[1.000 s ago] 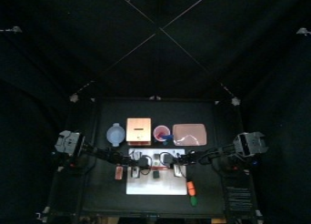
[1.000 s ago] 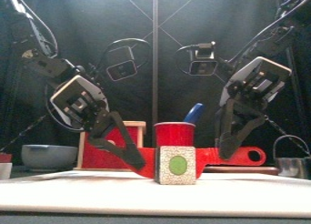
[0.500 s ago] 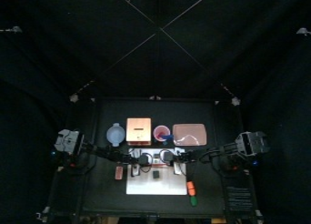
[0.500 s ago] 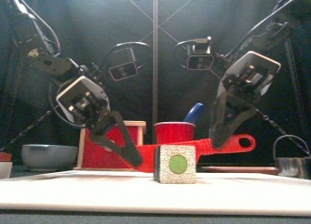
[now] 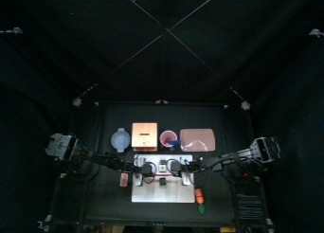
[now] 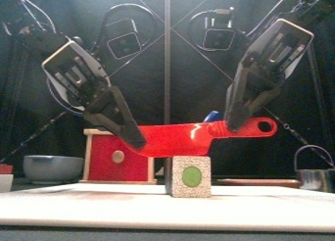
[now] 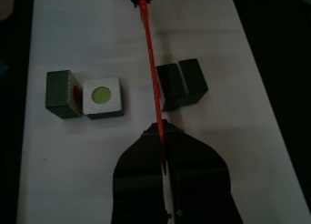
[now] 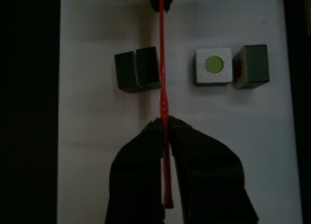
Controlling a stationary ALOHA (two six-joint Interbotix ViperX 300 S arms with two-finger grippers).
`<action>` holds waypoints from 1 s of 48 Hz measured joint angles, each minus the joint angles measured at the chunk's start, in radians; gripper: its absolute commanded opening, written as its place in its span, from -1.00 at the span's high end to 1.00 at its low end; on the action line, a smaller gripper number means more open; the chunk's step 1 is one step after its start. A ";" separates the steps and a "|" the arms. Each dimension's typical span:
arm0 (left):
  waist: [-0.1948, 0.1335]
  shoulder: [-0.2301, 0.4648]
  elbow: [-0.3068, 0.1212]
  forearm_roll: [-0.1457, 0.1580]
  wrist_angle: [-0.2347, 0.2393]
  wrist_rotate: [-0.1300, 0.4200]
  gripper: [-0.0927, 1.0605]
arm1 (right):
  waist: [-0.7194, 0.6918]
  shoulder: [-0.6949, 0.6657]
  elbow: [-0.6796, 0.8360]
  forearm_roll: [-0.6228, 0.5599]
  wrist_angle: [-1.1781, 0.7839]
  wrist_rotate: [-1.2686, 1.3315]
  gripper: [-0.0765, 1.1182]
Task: Cut the sushi into 4 pieces with the knife
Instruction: Cut the sushi into 4 pieces
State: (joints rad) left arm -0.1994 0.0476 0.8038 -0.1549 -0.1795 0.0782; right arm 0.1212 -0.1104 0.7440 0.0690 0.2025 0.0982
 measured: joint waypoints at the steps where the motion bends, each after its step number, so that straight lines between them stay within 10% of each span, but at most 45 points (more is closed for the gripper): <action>1: -0.003 0.000 -0.002 -0.003 0.002 0.000 0.50 | 0.000 0.002 0.000 0.000 0.000 0.002 0.76; 48: -0.067 0.127 -0.058 -0.061 0.000 -0.003 0.50 | 0.018 0.087 -0.003 0.021 -0.009 0.005 0.76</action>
State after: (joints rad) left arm -0.2669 0.1749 0.7455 -0.2163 -0.1795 0.0752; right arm 0.1396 -0.0230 0.7409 0.0905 0.1933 0.1028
